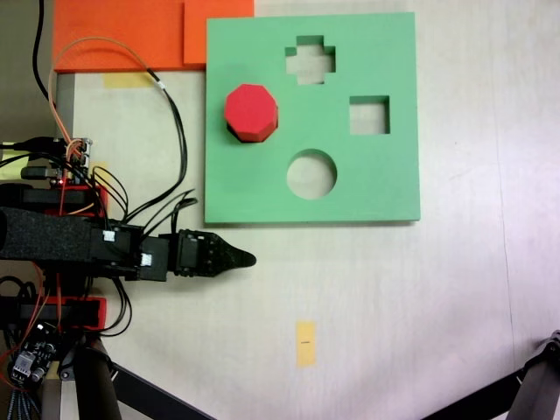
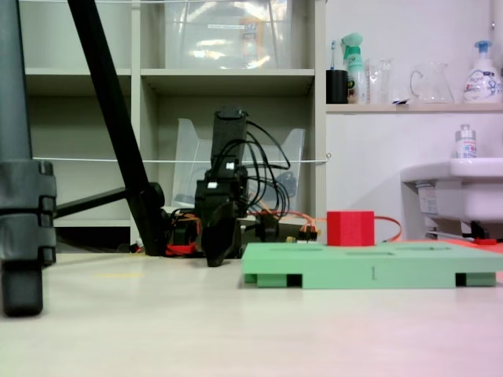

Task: Put the octagonal pillar block into the corresponding hole

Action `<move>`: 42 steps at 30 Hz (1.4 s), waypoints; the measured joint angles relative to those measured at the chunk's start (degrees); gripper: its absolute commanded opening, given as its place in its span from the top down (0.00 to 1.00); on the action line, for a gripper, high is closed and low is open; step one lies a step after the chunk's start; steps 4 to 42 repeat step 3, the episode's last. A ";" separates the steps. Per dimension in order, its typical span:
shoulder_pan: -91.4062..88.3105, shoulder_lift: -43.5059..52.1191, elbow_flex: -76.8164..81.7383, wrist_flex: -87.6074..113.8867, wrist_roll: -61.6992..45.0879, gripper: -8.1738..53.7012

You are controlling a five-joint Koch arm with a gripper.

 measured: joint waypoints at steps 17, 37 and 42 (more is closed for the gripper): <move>0.00 0.00 0.00 0.00 0.00 0.30; 0.00 0.00 0.00 0.00 0.00 0.30; 0.00 0.00 0.00 0.00 0.00 0.30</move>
